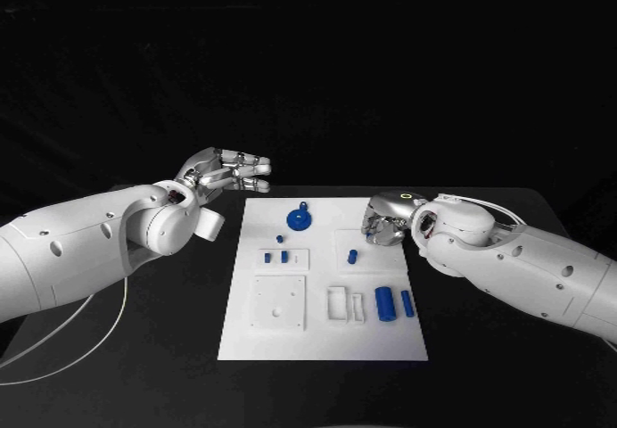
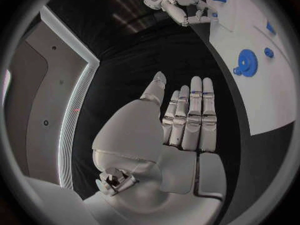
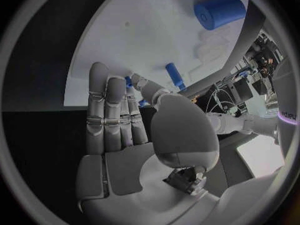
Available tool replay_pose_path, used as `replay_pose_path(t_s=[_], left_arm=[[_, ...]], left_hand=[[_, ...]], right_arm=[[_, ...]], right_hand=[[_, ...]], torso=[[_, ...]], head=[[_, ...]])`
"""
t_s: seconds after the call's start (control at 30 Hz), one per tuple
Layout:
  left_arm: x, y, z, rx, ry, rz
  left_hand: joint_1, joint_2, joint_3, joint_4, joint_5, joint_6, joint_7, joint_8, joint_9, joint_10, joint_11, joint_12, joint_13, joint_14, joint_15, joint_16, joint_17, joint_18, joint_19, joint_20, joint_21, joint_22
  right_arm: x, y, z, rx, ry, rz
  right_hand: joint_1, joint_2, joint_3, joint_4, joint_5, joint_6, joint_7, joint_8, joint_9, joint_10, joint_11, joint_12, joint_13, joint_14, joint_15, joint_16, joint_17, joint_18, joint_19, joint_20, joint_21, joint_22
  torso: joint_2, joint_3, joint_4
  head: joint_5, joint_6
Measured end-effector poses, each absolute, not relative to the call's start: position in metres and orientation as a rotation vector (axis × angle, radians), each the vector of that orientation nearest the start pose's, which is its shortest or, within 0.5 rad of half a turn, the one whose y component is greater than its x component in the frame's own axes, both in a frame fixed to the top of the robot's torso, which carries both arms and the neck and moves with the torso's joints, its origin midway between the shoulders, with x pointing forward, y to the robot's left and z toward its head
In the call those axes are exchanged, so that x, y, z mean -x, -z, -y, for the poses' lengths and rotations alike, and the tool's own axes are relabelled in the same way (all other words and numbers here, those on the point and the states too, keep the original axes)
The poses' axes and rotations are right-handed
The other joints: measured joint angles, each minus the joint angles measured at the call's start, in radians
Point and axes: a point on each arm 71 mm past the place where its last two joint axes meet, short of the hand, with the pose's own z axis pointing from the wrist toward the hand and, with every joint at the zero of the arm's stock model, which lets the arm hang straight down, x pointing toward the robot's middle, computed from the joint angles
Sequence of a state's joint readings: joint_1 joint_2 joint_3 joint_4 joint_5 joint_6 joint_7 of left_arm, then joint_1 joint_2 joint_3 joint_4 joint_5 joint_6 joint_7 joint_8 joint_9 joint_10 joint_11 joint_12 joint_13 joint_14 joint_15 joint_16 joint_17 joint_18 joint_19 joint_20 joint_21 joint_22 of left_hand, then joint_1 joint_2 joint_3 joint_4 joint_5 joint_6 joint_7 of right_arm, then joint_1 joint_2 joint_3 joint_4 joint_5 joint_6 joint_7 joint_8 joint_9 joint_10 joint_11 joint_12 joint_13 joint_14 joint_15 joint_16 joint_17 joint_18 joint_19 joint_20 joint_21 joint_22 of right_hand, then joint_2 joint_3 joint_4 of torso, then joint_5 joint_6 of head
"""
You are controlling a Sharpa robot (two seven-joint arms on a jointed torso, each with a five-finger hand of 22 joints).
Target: Assemble the parts on the task board
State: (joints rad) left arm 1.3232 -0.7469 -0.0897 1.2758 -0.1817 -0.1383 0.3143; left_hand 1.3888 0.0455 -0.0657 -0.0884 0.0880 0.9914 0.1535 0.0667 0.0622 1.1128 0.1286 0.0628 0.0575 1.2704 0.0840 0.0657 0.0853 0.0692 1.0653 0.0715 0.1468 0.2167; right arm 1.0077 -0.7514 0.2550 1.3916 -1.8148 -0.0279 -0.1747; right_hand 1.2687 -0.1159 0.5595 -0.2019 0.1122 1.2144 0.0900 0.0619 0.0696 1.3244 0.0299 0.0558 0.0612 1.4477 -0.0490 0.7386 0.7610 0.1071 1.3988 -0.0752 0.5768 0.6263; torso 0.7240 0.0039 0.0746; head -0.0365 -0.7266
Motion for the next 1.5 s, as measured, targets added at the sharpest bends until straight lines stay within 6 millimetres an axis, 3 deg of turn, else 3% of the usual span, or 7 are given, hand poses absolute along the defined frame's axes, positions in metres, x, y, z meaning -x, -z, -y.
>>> replay_pose_path(t_s=[0.17,0.3,0.8,1.23,1.5], left_arm=[[-0.543,0.148,-0.223,0.846,1.470,-1.538],[-0.543,0.149,-0.222,0.845,1.473,-1.543],[-0.543,0.149,-0.223,0.848,1.471,-1.554],[-0.548,0.150,-0.228,0.857,1.452,-1.547],[-0.551,0.151,-0.231,0.863,1.440,-1.541]], left_hand=[[-0.003,0.003,0.000,0.000,0.000,0.000,0.000,0.000,0.000,0.000,0.000,0.000,0.000,0.000,0.000,0.000,0.000,0.000,0.000,0.000,0.004,-0.003],[-0.004,0.004,0.000,0.000,0.000,0.000,0.000,0.000,0.000,0.000,0.000,0.000,0.000,0.000,0.000,0.000,0.000,0.000,0.000,0.000,0.008,-0.007],[-0.009,0.009,-0.003,0.003,0.008,-0.006,0.001,0.000,0.000,-0.012,0.002,0.000,0.000,0.037,-0.009,0.011,0.009,0.000,0.023,-0.009,0.039,-0.009],[-0.013,0.004,-0.003,0.008,0.008,-0.010,0.004,0.000,0.000,-0.012,0.002,0.000,0.000,0.033,-0.005,0.011,0.011,0.000,0.023,-0.009,0.050,-0.015],[-0.013,0.004,-0.003,0.008,0.008,-0.010,0.004,0.000,0.000,-0.015,0.004,0.000,0.000,0.028,0.000,0.007,0.011,0.000,0.016,-0.002,0.050,-0.021]], right_arm=[[-0.510,0.200,0.199,0.332,-0.371,-1.751],[-0.509,0.201,0.198,0.348,-0.355,-1.742],[-0.504,0.202,0.197,0.362,-0.345,-1.698],[-0.497,0.172,0.191,0.344,-0.411,-1.626],[-0.487,0.157,0.177,0.335,-0.498,-1.597]], right_hand=[[0.008,-0.003,0.042,-0.027,0.012,0.015,-0.001,0.000,0.000,0.021,0.000,-0.001,0.001,0.001,-0.001,0.000,0.001,-0.009,-0.009,-0.008,0.019,0.037],[0.008,-0.003,0.064,-0.037,0.015,0.027,-0.005,0.000,0.000,0.027,-0.001,0.002,0.006,0.001,-0.001,0.000,0.002,-0.005,-0.020,-0.005,0.025,0.070],[0.008,-0.003,0.092,-0.034,0.037,0.049,-0.014,-0.002,0.001,0.036,0.004,-0.002,0.000,0.001,-0.008,-0.001,0.003,-0.002,-0.016,-0.008,0.017,0.121],[0.008,-0.003,0.091,-0.035,0.044,0.052,-0.012,-0.002,0.001,0.038,0.006,0.002,0.000,0.004,-0.011,-0.001,-0.002,-0.002,-0.008,-0.012,-0.027,0.175],[0.002,0.003,0.084,-0.042,0.052,0.052,-0.012,-0.002,0.001,0.038,0.006,0.002,0.000,0.001,-0.015,-0.001,-0.003,-0.002,-0.001,-0.016,-0.051,0.201]], torso=[[0.000,0.0000,0.0002],[0.000,0.0000,0.0006],[-0.001,-0.0011,0.0001],[-0.002,0.0008,-0.0005],[-0.003,0.0001,-0.0006]], head=[[0.000,-0.002],[-0.001,-0.003],[-0.001,-0.004],[0.003,0.001],[0.014,0.008]])
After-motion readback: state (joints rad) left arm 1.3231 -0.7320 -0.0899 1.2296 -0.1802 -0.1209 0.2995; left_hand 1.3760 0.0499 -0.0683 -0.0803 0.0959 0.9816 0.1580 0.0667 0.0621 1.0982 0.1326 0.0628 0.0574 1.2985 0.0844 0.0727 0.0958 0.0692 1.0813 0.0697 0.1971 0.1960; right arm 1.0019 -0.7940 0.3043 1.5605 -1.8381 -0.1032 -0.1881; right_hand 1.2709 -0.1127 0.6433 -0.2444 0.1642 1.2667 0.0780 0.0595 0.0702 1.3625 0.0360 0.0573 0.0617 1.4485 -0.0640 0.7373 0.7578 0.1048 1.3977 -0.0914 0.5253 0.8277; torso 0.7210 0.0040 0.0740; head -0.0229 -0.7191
